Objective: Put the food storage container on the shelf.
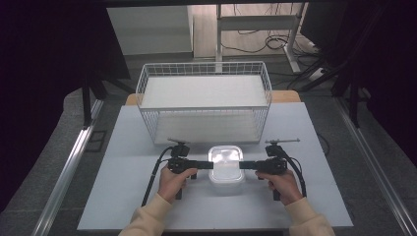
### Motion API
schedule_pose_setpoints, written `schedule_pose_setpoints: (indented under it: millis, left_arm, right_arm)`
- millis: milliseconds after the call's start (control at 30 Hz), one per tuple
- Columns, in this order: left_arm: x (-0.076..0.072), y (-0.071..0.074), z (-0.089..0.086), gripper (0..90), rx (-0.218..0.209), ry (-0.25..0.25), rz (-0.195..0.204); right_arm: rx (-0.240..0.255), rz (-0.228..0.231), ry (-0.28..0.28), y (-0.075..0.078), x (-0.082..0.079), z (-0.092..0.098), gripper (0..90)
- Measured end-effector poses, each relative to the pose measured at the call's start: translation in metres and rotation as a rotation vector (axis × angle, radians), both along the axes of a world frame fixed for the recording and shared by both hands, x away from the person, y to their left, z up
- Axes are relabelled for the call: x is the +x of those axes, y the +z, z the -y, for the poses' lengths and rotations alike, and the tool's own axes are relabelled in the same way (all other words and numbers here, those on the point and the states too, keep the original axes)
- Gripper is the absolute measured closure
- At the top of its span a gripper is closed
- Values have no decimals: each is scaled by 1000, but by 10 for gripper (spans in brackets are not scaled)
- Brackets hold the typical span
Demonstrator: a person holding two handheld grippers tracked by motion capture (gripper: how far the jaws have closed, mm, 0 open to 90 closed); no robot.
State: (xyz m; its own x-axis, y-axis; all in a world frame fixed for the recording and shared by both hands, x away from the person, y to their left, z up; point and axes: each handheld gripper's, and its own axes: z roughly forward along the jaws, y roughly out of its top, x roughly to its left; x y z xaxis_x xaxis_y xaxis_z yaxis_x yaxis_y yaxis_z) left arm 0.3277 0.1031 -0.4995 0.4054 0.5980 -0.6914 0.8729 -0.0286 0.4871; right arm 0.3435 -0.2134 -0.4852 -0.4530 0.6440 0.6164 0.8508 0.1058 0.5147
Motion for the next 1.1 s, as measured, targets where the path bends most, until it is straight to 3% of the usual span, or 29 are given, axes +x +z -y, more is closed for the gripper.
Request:
schedule_pose_setpoints:
  millis: [300, 600, 1100]
  left_arm:
    - [-8, 5, -7, 756, -11, 16, 26]
    - [-13, 11, -11, 781, -13, 0, 52]
    - [-21, 31, -14, 791, -5, -22, 129]
  right_arm:
    - [55, 22, 10, 9, -13, 3, 793]
    - [46, 51, 29, 12, -16, 1, 797]
    - [55, 130, 61, 28, -21, 2, 798]
